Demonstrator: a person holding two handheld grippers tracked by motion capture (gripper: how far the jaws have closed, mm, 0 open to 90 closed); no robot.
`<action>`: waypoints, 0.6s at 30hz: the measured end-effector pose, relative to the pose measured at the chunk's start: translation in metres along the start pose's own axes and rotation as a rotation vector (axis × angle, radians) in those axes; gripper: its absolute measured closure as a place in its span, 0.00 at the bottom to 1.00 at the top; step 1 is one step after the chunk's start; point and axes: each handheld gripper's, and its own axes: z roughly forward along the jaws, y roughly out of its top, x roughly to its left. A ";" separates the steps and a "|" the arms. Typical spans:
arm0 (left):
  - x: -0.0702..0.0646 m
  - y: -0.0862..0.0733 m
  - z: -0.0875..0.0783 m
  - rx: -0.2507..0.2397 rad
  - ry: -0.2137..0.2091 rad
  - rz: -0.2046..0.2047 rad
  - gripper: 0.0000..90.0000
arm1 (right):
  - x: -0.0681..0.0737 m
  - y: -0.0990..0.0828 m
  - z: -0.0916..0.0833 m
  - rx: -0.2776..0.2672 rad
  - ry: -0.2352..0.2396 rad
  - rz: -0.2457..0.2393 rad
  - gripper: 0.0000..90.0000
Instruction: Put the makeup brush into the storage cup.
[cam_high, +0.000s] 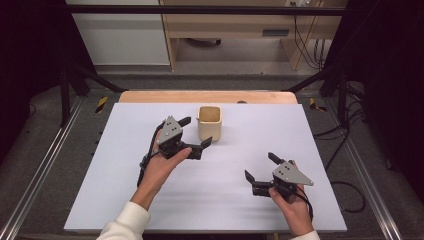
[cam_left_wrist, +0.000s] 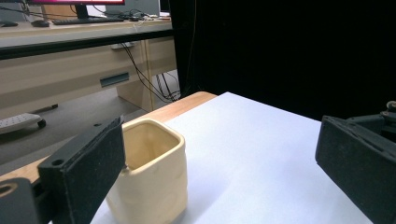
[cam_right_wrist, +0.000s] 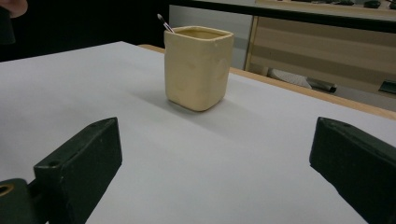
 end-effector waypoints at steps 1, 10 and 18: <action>0.000 -0.001 -0.002 0.000 -0.001 -0.001 0.01 | 0.000 0.000 0.000 -0.001 -0.001 0.003 0.03; 0.004 -0.011 -0.019 -0.005 -0.005 -0.001 0.02 | -0.003 0.000 -0.003 -0.009 -0.006 0.002 0.03; 0.002 -0.021 -0.036 -0.012 -0.007 -0.026 0.02 | -0.005 0.000 -0.003 -0.007 -0.015 -0.005 0.02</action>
